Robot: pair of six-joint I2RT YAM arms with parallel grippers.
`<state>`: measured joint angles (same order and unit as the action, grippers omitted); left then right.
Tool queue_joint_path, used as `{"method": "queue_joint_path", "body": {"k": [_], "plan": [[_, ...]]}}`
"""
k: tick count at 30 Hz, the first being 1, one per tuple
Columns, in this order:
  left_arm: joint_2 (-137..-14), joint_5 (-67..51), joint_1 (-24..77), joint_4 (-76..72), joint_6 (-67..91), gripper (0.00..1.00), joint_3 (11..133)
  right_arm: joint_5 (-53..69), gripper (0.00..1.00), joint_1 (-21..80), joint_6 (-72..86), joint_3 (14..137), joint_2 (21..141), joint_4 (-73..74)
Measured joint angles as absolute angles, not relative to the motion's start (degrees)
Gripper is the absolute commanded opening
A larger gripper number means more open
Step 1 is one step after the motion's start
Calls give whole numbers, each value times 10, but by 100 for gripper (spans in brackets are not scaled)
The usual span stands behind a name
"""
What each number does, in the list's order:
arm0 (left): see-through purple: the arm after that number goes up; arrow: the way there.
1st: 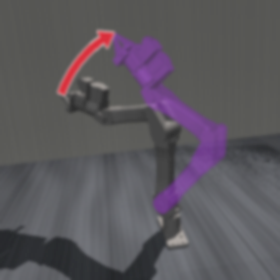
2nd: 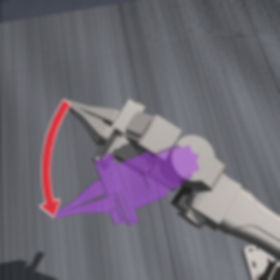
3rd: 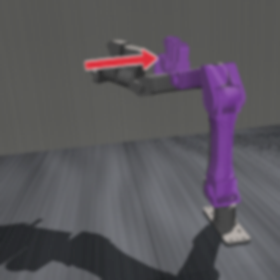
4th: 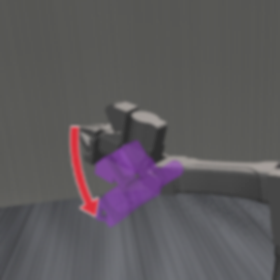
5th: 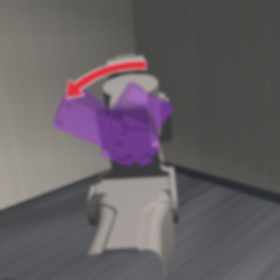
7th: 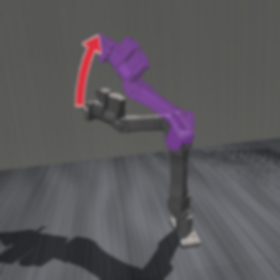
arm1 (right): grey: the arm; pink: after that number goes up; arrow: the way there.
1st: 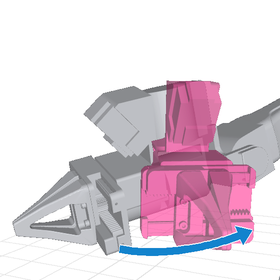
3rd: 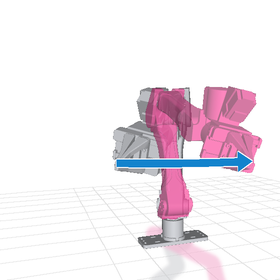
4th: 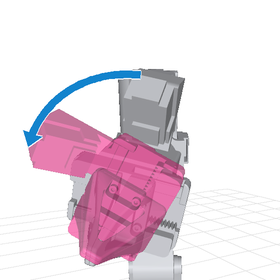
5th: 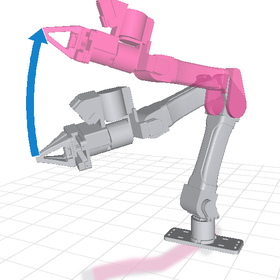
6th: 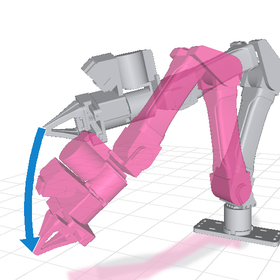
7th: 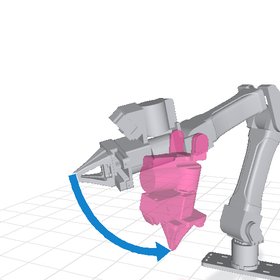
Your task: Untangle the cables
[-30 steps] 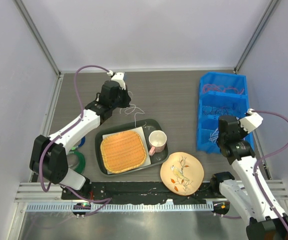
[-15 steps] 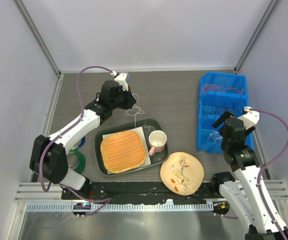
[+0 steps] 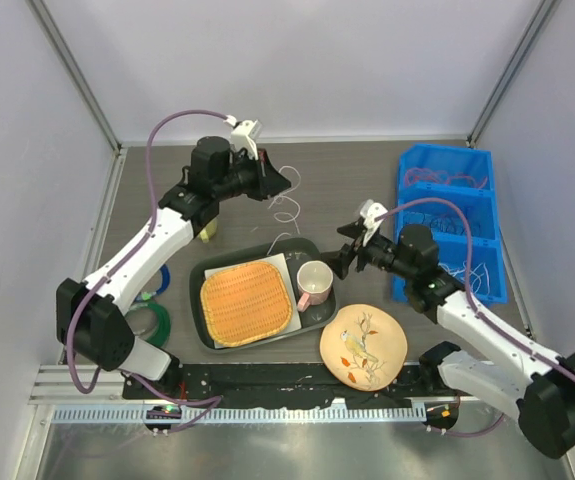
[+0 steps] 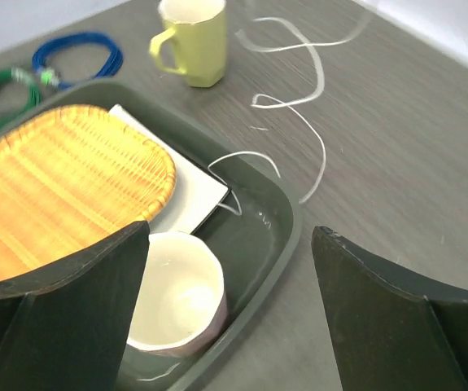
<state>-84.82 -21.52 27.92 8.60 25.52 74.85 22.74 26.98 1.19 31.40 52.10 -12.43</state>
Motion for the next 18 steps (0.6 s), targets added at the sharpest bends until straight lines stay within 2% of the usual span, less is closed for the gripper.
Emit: {"method": "queue_joint_path", "body": {"k": [6,14,18], "plan": [[-817,-282,279,93,258,0,768,312,89,288,-134,288,632,-296],[-769,-331,288,91,271,0,762,349,89,288,-76,363,778,-459],[-767,-352,290,85,283,0,756,378,89,288,-38,392,813,-529]]}}
